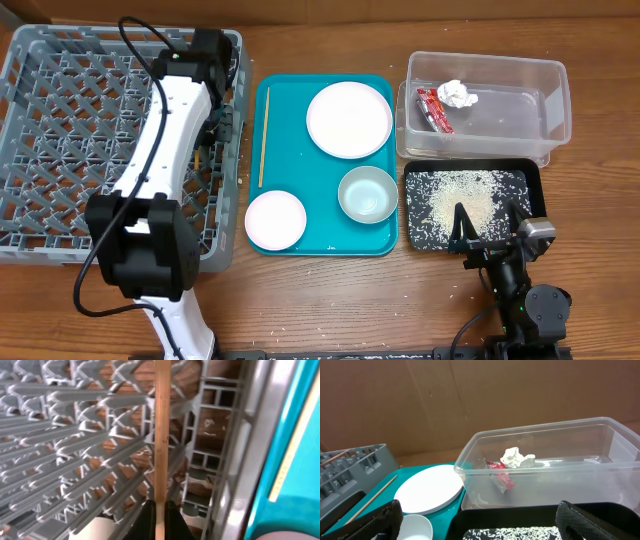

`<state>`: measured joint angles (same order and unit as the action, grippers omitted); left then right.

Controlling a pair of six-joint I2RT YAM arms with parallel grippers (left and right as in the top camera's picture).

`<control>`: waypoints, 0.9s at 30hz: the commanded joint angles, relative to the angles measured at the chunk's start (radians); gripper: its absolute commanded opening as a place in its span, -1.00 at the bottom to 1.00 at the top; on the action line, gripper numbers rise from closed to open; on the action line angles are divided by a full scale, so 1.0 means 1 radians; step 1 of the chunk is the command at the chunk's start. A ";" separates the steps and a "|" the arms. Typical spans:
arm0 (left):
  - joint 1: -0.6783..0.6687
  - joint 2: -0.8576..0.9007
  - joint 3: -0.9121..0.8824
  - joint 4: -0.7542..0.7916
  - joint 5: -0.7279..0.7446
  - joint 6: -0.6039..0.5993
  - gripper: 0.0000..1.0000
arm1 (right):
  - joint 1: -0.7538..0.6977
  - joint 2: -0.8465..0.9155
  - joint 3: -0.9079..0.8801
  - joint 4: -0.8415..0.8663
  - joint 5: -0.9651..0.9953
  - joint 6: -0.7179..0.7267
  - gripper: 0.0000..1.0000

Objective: Sort waste into correct bins and load items into the dishwasher
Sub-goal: 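Place the chopstick into the dish rack with the left gripper, then grasp the second chopstick on the teal tray with the left gripper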

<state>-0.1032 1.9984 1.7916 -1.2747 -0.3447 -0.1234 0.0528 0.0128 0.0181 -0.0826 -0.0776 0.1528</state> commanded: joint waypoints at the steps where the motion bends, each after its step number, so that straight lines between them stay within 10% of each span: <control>1: -0.008 0.014 -0.005 0.026 0.078 0.048 -0.92 | -0.005 -0.008 -0.010 0.006 0.009 0.001 1.00; 27: 0.006 0.034 0.081 -0.024 0.188 0.079 -0.79 | -0.005 -0.008 -0.010 0.006 0.009 0.001 1.00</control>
<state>-0.1028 2.0193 1.8107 -1.2991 -0.1310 -0.0483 0.0528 0.0128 0.0181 -0.0826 -0.0772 0.1528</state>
